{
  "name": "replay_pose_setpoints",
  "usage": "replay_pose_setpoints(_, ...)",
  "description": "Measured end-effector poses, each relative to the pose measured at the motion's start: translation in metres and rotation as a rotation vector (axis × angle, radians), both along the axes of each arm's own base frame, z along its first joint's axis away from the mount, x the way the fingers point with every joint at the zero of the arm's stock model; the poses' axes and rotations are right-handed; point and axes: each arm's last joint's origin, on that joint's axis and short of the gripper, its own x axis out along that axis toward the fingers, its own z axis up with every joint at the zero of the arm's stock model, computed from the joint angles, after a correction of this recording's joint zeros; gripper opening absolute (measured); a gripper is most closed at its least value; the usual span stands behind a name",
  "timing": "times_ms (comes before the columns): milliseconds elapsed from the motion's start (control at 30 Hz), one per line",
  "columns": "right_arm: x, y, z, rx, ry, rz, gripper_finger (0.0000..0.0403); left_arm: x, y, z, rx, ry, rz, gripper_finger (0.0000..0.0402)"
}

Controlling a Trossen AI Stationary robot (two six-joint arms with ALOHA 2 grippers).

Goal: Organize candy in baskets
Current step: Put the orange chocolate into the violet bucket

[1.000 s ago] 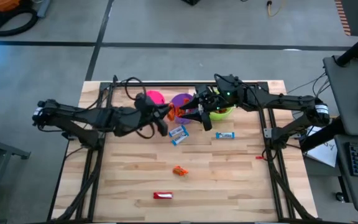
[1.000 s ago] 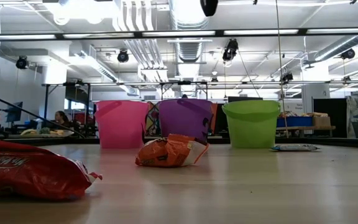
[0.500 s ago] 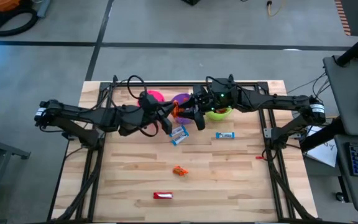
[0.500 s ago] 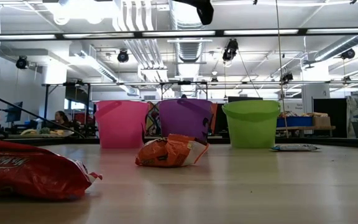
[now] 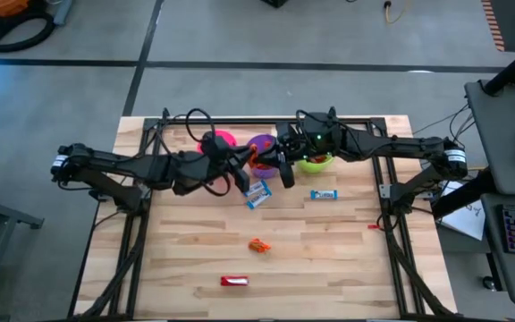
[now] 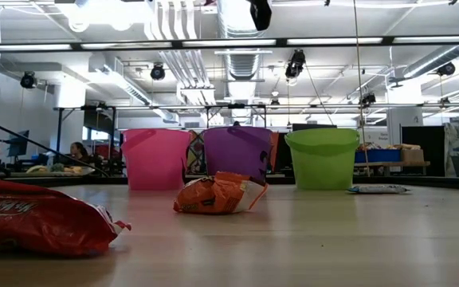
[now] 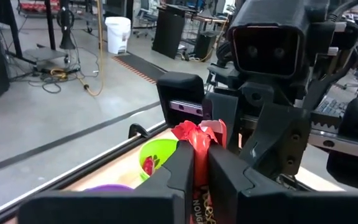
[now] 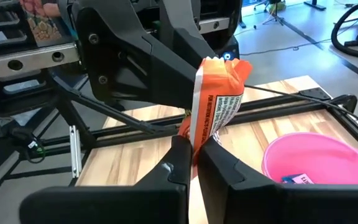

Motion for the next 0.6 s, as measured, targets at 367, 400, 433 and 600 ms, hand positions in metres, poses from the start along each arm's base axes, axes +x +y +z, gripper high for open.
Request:
replay_pose_setpoints(367, -0.01, -0.031, -0.014, 0.017, 0.148, -0.145, 0.0012, -0.024, 0.003, -0.003, -0.087, 0.101, -0.007, 0.0088)
replay_pose_setpoints(400, -0.012, -0.036, -0.017, 0.008, 0.181, -0.182, 0.0012, -0.027, 0.004, -0.003, -0.097, 0.112, -0.003, 0.0091)
replay_pose_setpoints(433, -0.014, -0.04, -0.02, -0.009, 0.217, -0.223, 0.0012, -0.03, 0.004, -0.004, -0.106, 0.126, 0.001, 0.0093)
replay_pose_setpoints(600, -0.025, -0.06, -0.046, -0.078, 0.438, -0.425, 0.0012, -0.039, 0.005, -0.01, -0.151, 0.194, 0.013, 0.0096)
